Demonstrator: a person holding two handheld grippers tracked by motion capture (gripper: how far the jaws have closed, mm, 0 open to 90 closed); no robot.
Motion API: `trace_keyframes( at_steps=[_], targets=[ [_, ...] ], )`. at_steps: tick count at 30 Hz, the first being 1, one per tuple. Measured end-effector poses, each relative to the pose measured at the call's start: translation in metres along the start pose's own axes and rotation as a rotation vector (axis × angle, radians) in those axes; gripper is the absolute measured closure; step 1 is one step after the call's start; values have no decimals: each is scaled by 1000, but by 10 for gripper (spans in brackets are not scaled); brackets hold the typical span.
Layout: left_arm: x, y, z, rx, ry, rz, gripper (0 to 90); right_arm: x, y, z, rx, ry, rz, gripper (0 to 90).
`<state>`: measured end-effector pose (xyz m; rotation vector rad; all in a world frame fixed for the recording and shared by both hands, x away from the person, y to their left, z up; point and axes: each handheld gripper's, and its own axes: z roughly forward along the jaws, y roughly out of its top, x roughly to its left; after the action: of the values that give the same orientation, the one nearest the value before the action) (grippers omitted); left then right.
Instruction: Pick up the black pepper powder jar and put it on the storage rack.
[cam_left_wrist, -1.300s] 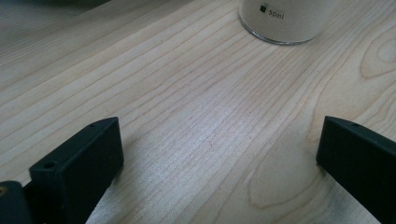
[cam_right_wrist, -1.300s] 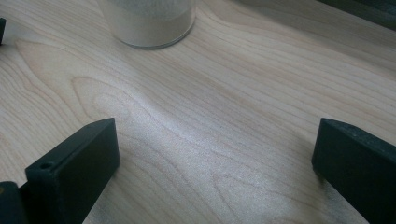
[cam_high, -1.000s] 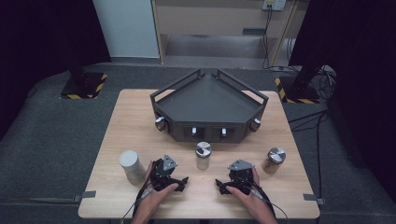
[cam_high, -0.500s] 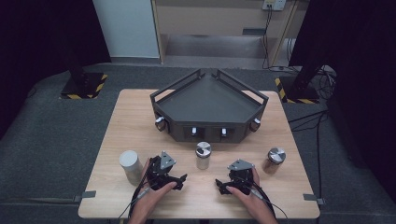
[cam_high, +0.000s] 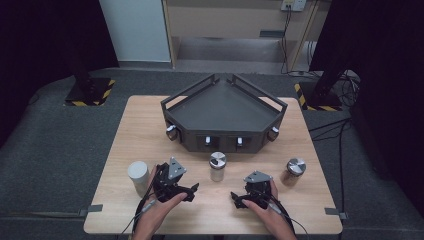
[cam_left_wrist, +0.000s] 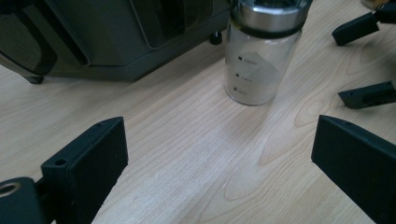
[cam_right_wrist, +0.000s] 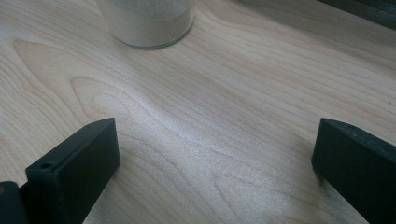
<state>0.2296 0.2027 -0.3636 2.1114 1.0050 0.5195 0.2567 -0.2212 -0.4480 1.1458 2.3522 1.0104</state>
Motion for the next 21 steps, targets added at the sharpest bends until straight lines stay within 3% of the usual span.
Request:
trace_keyframes(
  at_steps=[21],
  targets=[
    [9,13,-41,-47,51,13,23,2,0,0,0,-7,9,10]
  ],
)
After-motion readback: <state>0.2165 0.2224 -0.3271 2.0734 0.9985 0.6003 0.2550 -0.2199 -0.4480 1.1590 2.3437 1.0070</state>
